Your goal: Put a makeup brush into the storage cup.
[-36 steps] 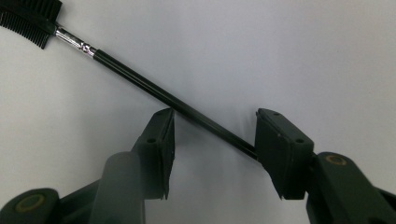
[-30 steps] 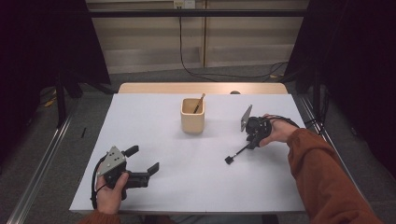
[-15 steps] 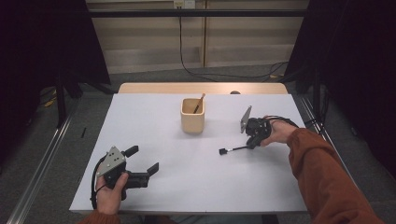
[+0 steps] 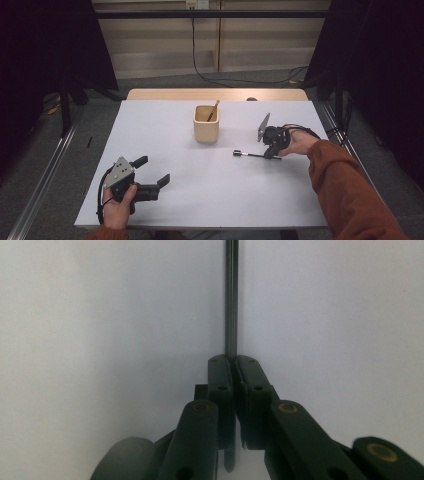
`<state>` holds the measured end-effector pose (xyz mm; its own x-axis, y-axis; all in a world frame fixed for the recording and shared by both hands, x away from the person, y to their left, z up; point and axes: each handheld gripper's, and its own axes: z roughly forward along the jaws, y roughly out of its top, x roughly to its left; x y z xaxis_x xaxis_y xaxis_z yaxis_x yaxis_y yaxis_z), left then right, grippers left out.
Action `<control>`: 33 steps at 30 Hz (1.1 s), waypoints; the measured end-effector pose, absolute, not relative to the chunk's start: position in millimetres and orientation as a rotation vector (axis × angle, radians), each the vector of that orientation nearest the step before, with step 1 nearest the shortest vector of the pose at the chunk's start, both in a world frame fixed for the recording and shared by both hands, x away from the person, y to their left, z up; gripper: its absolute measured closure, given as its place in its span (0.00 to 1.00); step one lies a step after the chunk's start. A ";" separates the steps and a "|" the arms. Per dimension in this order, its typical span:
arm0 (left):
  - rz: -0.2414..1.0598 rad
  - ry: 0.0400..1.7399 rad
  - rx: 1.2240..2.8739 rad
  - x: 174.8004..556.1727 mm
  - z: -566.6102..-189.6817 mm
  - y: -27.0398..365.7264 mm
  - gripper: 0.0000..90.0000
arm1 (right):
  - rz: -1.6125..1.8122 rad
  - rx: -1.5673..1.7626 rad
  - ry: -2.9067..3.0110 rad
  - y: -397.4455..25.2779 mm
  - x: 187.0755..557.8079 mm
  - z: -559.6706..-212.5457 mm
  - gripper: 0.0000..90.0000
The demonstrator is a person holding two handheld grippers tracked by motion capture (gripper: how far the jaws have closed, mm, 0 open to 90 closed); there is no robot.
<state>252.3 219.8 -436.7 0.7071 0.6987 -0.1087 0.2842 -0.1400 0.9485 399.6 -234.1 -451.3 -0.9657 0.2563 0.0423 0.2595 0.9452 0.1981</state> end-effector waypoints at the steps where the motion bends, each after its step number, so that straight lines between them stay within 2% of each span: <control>1: 0.433 0.790 1.724 252.3 -436.6 219.7 0.02 | -0.316 -0.419 -3.075 -234.9 400.1 -450.9 0.95; 16: 0.437 0.781 1.727 251.9 -436.1 218.0 0.02 | -0.483 -0.550 -3.013 -255.5 393.4 -446.2 0.96; 33: 0.436 0.775 1.722 251.4 -436.0 218.0 0.02 | -0.858 -0.710 -2.990 -262.9 381.1 -439.7 0.95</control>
<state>251.4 218.0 -436.0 0.7139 0.6928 -0.1017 0.2731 -0.1417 0.9515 381.1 -262.9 -439.7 -0.8997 0.4302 0.0738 0.4039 0.7564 0.5145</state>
